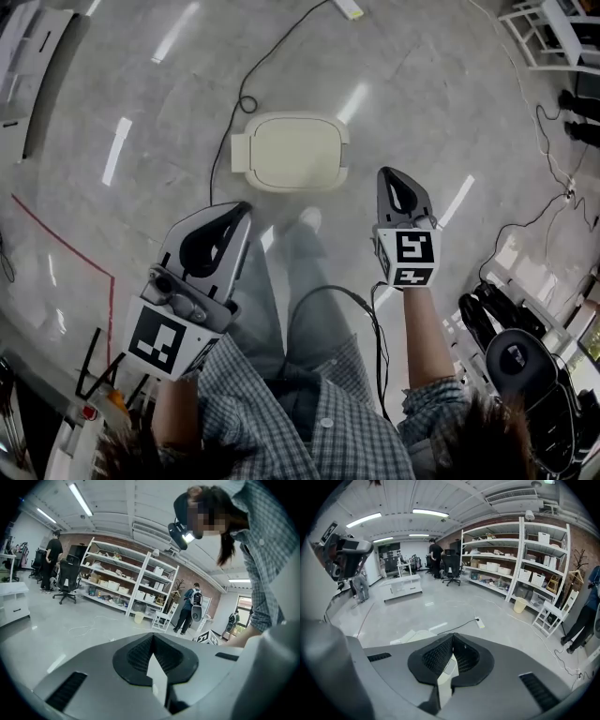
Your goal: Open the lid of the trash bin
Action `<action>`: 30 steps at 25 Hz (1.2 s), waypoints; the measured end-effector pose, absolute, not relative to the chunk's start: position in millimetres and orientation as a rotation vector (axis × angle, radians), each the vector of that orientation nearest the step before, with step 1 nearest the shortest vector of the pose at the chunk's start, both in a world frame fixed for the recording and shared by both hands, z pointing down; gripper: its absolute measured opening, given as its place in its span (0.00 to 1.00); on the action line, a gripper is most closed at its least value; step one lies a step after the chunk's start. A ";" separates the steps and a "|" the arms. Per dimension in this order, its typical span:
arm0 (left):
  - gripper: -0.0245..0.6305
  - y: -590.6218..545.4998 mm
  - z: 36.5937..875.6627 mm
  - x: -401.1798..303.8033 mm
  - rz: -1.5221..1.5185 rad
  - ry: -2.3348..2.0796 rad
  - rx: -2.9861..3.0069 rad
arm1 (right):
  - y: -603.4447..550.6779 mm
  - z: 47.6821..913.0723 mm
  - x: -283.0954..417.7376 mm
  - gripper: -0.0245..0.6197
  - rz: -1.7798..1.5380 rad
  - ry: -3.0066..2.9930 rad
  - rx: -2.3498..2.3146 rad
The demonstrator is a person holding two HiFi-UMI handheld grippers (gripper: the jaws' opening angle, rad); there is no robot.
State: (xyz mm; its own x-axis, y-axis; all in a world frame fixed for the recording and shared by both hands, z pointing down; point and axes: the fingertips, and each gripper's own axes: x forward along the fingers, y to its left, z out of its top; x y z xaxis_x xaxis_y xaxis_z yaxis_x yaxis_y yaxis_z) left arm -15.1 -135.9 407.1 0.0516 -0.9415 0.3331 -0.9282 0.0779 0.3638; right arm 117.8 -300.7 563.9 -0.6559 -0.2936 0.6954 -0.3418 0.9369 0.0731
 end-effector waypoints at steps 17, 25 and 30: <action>0.04 -129.8 473.3 8.4 0.051 -1.815 1.745 | -300.4 697.0 121.7 0.07 0.098 -2.181 0.275; 0.04 -126.3 504.6 14.5 0.065 -1.808 1.700 | -293.9 756.7 127.1 0.07 0.032 -2.096 0.131; 0.04 -122.8 513.5 17.6 0.043 -1.801 1.670 | -288.0 787.0 133.9 0.07 0.029 -2.030 0.073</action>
